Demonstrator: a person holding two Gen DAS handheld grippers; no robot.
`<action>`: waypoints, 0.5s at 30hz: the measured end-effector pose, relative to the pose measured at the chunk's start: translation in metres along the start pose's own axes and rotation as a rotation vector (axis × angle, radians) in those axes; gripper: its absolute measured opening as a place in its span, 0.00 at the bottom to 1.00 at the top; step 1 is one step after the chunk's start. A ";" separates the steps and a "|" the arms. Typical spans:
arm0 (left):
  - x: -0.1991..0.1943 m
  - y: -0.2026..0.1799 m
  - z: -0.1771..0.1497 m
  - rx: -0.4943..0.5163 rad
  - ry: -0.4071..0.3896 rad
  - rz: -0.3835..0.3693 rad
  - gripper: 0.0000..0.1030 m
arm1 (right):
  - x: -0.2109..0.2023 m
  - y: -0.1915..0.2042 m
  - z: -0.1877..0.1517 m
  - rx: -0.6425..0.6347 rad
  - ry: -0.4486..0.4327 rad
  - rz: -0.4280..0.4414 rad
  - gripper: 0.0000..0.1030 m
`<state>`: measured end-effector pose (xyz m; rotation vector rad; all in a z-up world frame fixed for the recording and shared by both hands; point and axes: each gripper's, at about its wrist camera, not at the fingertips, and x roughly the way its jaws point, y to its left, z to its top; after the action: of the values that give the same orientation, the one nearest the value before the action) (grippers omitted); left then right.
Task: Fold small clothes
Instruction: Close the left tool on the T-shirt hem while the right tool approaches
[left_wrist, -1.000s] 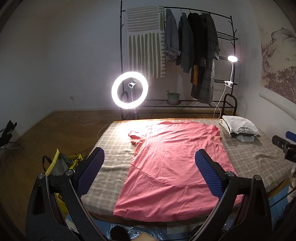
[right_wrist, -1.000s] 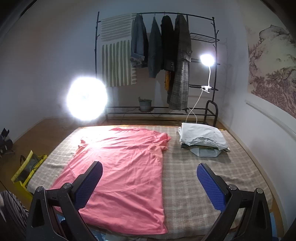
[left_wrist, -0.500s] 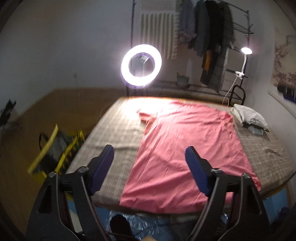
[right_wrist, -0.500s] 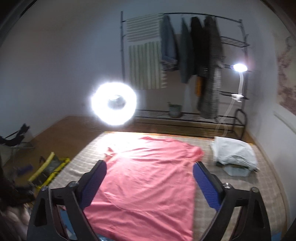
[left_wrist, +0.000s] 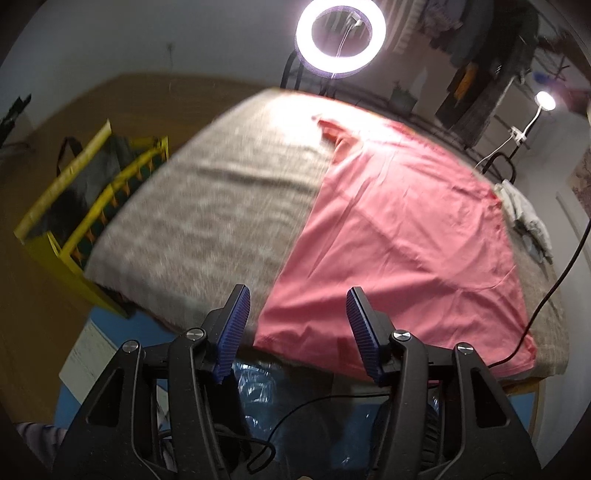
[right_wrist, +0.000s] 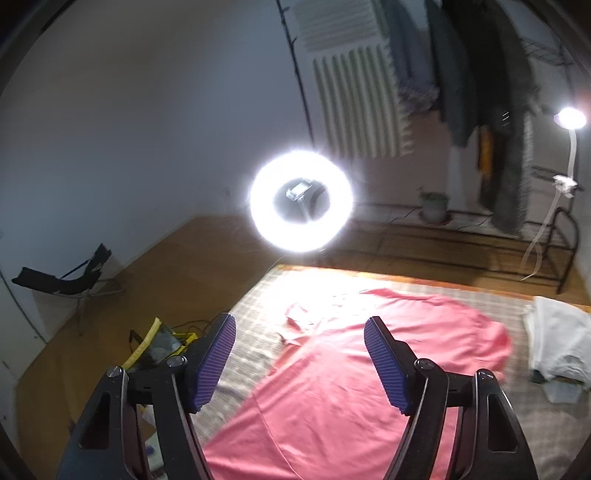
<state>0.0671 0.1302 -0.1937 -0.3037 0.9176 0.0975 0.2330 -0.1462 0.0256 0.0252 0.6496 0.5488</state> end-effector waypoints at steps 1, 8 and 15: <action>0.008 0.002 -0.002 -0.005 0.016 0.008 0.55 | 0.019 -0.002 0.005 0.007 0.020 0.005 0.72; 0.045 0.020 -0.010 -0.075 0.098 0.020 0.55 | 0.138 -0.012 0.010 0.031 0.183 0.004 0.67; 0.065 0.028 -0.011 -0.117 0.148 0.000 0.54 | 0.252 -0.016 -0.002 0.068 0.337 0.024 0.66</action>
<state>0.0924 0.1504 -0.2577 -0.4235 1.0603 0.1299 0.4054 -0.0362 -0.1222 0.0038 0.9970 0.5589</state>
